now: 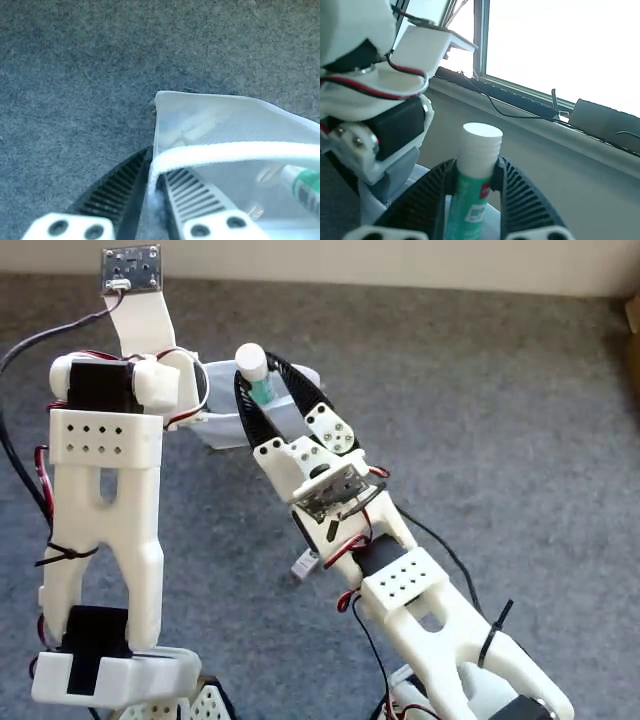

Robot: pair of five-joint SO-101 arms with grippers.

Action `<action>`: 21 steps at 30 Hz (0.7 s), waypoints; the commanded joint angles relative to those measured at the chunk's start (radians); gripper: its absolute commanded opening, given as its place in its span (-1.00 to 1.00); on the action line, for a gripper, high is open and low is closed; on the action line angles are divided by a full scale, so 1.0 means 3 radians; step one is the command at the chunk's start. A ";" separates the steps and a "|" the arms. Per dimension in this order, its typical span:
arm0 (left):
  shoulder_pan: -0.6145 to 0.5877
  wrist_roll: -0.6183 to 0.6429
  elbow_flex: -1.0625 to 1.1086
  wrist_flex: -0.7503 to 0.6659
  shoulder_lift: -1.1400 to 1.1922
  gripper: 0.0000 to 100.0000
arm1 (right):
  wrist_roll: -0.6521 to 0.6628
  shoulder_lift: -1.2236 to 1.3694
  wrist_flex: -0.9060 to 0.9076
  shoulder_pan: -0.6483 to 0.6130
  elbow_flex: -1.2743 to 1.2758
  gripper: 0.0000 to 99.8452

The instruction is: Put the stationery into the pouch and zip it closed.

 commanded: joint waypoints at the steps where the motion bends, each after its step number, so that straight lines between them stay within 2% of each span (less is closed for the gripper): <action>1: -0.0049 0.0015 0.0084 -0.0020 0.0079 -0.98 | 0.0148 -0.0049 -0.0084 -0.0033 -0.0222 -0.99; 7: -0.0049 0.0015 0.0084 -0.0026 0.0079 -0.98 | 0.0138 -0.0064 0.0156 -0.0033 -0.0110 -0.97; 13: -0.0049 0.0015 0.0084 -0.0026 0.0079 -0.98 | 0.0128 -0.0064 0.0243 -0.0028 0.0018 -0.72; 21: -0.0049 0.0015 0.0084 -0.0026 0.0079 -0.98 | 0.0128 -0.0100 0.0243 -0.0023 0.0115 -0.71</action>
